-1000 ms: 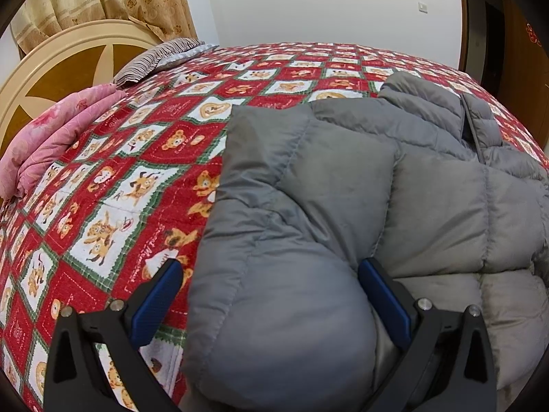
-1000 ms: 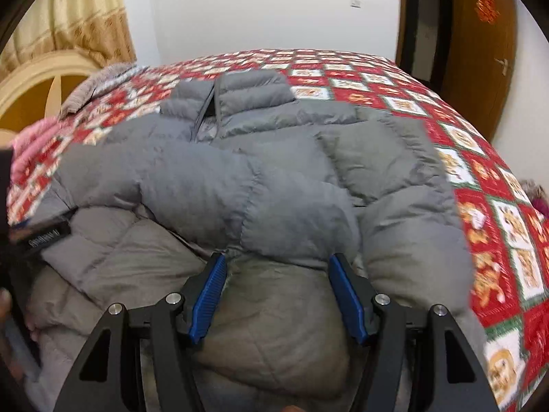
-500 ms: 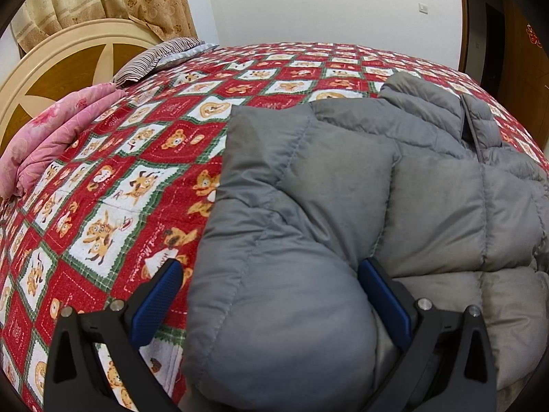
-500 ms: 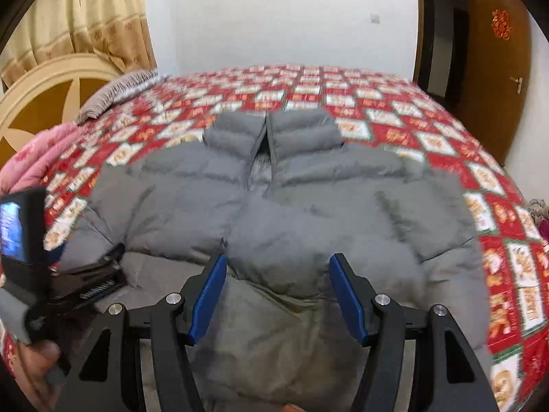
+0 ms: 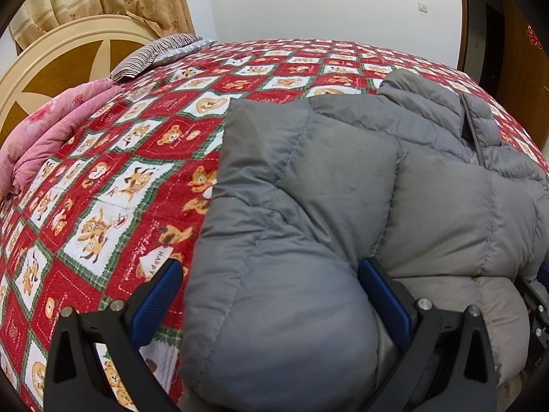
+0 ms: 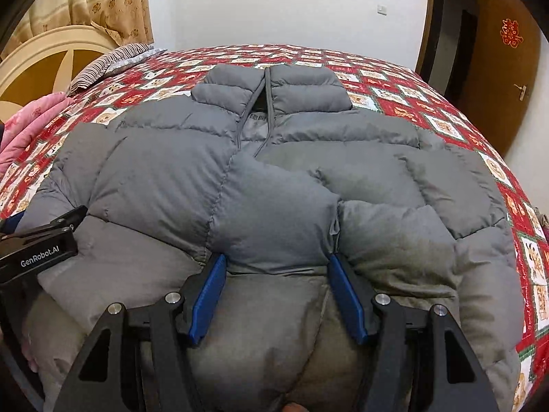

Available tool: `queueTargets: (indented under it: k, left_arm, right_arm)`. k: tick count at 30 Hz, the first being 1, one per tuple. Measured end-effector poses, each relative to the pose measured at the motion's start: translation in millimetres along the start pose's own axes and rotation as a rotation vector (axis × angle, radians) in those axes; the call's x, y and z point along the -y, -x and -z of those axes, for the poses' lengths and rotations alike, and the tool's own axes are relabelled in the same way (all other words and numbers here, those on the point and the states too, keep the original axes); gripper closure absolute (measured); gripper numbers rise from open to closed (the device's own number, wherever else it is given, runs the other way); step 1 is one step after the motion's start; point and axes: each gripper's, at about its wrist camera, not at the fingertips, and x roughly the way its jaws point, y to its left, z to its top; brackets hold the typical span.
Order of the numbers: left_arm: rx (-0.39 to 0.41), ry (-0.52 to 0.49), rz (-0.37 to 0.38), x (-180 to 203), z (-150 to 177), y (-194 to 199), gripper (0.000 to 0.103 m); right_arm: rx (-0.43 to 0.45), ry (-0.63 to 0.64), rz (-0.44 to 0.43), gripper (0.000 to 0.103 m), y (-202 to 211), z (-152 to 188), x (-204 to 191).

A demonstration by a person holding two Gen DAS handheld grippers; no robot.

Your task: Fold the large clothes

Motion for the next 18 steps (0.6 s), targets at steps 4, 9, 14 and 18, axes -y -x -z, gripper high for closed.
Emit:
queueTargets:
  k: [4, 9, 14, 18]
  left_arm:
    - [0.0, -0.001, -0.001, -1.5, -0.3, -0.5, 0.0]
    - [-0.007, -0.001, 0.002, -1.1, -0.3, -0.9, 0.0]
    - [-0.04, -0.027, -0.003, -8.1, -7.7, 10.8, 0.0]
    - [0.056, -0.039, 0.016, -19.8, -34.7, 55.5, 0.0]
  right_arm:
    - [0.001, 0.006, 0.004, 0.04, -0.6, 0.8, -1.4]
    - [0.001, 0.009, 0.008, 0.04, -0.8, 1.1, -1.7]
    - [-0.026, 0.045, -0.024, 0.04, 4.3, -3.0, 0.2]
    - [-0.037, 0.035, -0.097, 0.026, 25.3, -21.5, 18.7]
